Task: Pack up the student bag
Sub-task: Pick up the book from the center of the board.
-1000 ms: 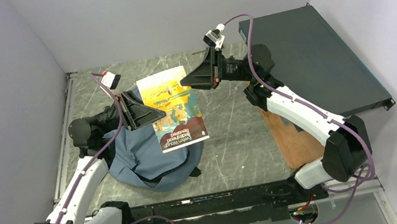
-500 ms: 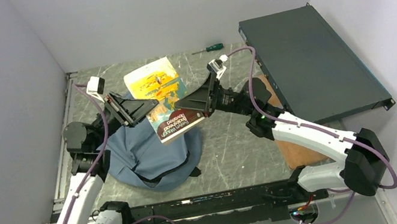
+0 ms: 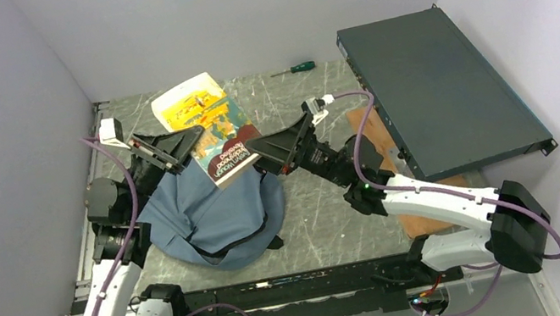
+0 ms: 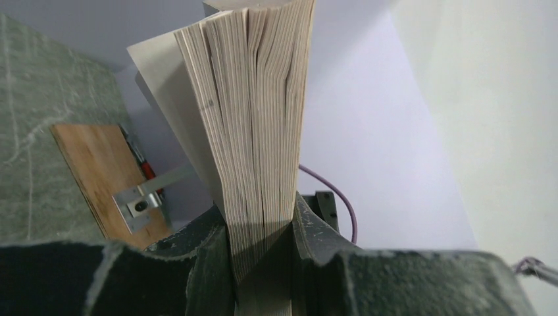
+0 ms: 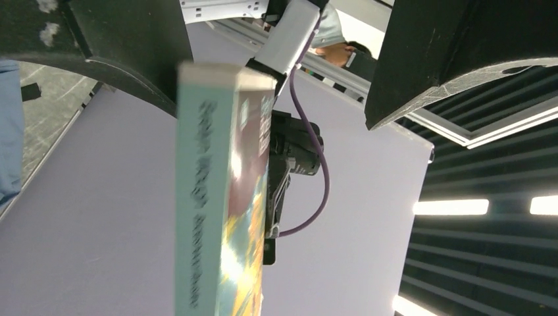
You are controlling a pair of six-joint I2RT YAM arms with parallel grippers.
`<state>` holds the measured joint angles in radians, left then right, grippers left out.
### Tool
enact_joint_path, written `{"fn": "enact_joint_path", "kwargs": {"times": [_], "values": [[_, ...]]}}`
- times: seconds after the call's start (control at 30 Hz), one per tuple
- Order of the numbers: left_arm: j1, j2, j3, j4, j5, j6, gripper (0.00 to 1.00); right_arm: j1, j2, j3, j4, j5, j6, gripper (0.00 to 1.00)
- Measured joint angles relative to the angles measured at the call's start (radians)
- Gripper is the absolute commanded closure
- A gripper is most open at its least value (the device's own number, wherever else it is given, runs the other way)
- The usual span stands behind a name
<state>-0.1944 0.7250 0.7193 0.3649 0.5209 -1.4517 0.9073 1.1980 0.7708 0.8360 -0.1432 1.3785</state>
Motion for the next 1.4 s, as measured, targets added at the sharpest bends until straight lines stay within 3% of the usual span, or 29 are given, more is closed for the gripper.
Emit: {"fn": "enact_joint_path", "kwargs": {"times": [0.13, 0.23, 0.3, 0.43, 0.47, 0.57, 0.67, 0.7, 0.73, 0.87, 1.0, 1.23, 1.4], "values": [[0.005, -0.002, 0.010, -0.053, -0.072, 0.019, 1.00, 0.011, -0.007, -0.011, 0.001, 0.023, 0.001, 0.04], [0.004, -0.001, 0.016, -0.060, -0.084, 0.022, 1.00, 0.011, 0.002, -0.010, 0.018, 0.031, 0.006, 0.11], [0.004, -0.001, 0.016, -0.056, -0.088, 0.018, 1.00, 0.011, 0.028, 0.001, 0.038, 0.030, 0.017, 0.22], [0.004, 0.005, 0.016, -0.051, -0.098, 0.015, 1.00, 0.013, 0.137, 0.068, 0.084, 0.029, 0.064, 0.55], [0.004, 0.005, 0.016, -0.051, -0.098, 0.019, 0.92, 0.013, 0.160, 0.079, 0.093, 0.029, 0.073, 0.68], [0.004, 0.001, 0.017, -0.083, -0.103, 0.047, 0.53, 0.014, 0.211, 0.091, 0.106, 0.031, 0.106, 1.00], [0.007, -0.012, 0.056, -0.246, -0.116, 0.137, 0.12, 0.005, 0.216, 0.091, 0.075, 0.028, 0.134, 1.00], [0.006, -0.013, 0.082, -0.317, -0.121, 0.182, 0.03, -0.001, 0.208, 0.089, 0.060, 0.023, 0.141, 1.00], [0.004, -0.014, 0.124, -0.428, -0.138, 0.229, 0.01, -0.019, 0.192, 0.083, 0.032, 0.014, 0.151, 1.00], [0.004, -0.007, 0.275, -0.789, -0.257, 0.423, 0.00, -0.157, 0.084, 0.047, -0.122, -0.003, 0.185, 1.00], [0.006, -0.010, 0.323, -1.026, -0.344, 0.582, 0.00, -0.327, -0.009, 0.045, -0.275, -0.042, 0.212, 1.00], [-0.018, 0.025, 0.244, -1.081, -0.166, 0.814, 0.00, -0.425, -0.028, 0.120, -0.532, -0.235, 0.154, 1.00], [-0.259, 0.176, 0.251, -1.135, -0.227, 0.903, 0.00, -0.457, -0.029, 0.125, -0.566, -0.342, 0.169, 1.00]]}}
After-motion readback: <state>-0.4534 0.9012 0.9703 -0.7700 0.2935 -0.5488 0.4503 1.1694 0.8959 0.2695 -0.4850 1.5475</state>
